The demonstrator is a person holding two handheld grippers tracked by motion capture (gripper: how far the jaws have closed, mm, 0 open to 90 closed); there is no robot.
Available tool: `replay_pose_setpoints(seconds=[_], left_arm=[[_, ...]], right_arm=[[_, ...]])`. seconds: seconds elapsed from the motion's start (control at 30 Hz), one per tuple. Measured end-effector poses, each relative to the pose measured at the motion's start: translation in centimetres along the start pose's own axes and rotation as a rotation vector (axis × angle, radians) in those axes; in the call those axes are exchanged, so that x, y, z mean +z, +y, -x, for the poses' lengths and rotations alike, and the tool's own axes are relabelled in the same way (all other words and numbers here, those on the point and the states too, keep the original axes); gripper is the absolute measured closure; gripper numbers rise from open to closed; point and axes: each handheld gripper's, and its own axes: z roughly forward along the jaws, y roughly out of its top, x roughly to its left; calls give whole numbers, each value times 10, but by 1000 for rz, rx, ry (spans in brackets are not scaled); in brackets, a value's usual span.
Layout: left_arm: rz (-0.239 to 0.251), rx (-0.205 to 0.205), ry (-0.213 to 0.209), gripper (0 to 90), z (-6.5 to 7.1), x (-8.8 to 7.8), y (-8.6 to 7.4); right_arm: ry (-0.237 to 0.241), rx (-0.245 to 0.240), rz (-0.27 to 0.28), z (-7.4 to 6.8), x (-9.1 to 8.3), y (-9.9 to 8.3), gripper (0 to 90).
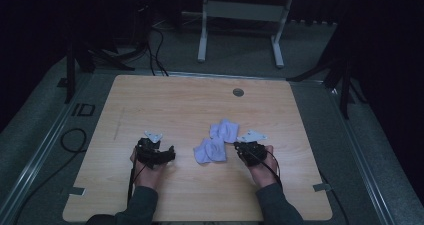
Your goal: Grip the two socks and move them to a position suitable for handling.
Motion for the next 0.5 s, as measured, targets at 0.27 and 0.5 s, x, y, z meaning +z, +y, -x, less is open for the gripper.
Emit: replay_pose_setpoints(seconds=[0.27,0.5], left_arm=[[0,0,0,140,0,0,0],[0,1,1,142,0,0,0]], right_arm=[[37,-70,-21,-18,15,12,900],[61,-95,-70,-27,30,9,900]])
